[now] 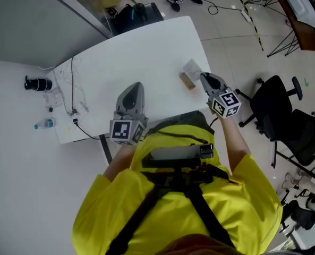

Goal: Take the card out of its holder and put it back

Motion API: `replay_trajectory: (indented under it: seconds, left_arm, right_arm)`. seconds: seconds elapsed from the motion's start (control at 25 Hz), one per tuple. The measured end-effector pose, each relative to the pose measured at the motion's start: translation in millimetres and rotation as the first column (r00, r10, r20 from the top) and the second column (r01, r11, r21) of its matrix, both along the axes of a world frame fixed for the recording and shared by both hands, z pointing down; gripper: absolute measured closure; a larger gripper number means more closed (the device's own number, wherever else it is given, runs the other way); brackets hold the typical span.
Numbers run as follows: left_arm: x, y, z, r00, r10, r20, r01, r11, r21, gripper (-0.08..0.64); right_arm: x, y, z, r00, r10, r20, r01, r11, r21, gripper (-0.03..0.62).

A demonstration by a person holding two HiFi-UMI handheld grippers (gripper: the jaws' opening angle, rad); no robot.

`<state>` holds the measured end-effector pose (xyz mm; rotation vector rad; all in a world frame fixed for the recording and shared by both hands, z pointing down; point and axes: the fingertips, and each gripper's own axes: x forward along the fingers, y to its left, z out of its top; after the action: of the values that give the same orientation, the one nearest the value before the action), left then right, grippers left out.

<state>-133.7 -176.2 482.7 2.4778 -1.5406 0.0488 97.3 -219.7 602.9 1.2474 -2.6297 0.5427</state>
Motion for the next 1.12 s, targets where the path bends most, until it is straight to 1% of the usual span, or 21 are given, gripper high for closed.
replay_trajectory:
  seconds: [0.12,0.2,0.28,0.52,0.76,0.88,1.12]
  left_arm:
    - [-4.1,1.9,3.2,1.000,-0.005,0.010,0.005,1.000,-0.016,0.555]
    - [-7.3,3.8,7.0,1.000,-0.008,0.018,0.008,1.000,-0.021,0.555]
    - [-8.0,6.0,10.8,1.000,-0.010,0.023,0.011,1.000,-0.026,0.555]
    - [-5.9,10.9,16.3,1.000,-0.021,0.015,0.022,0.998,-0.052,0.555]
    - [-4.6,10.6,16.3,1.000,-0.017,0.015,0.018,0.998,-0.052,0.555]
    - [-6.2,11.0,19.2,1.000,-0.015,0.025,0.016,0.998,-0.053,0.555]
    - [-4.9,9.9,18.2,1.000,-0.014,0.018,0.015,0.998,-0.057,0.555]
  right_arm:
    - [6.5,-3.8,42.4,1.000,0.008,0.017,-0.007,0.999,-0.054,0.571]
    - [6.9,-4.5,56.1,1.000,0.006,0.025,-0.004,0.997,-0.075,0.571]
    - [7.7,-4.3,64.4,1.000,0.005,0.016,-0.003,0.996,-0.090,0.571]
    - [4.6,0.5,78.8,1.000,-0.010,0.005,0.011,0.993,-0.114,0.571]
    - [9.2,-1.0,84.6,0.999,0.015,0.028,-0.012,0.993,-0.117,0.571]
    - [10.5,-1.5,85.0,0.999,0.012,0.035,-0.008,0.992,-0.122,0.571]
    - [12.6,-0.8,83.9,1.000,0.003,0.030,0.001,0.992,-0.123,0.571]
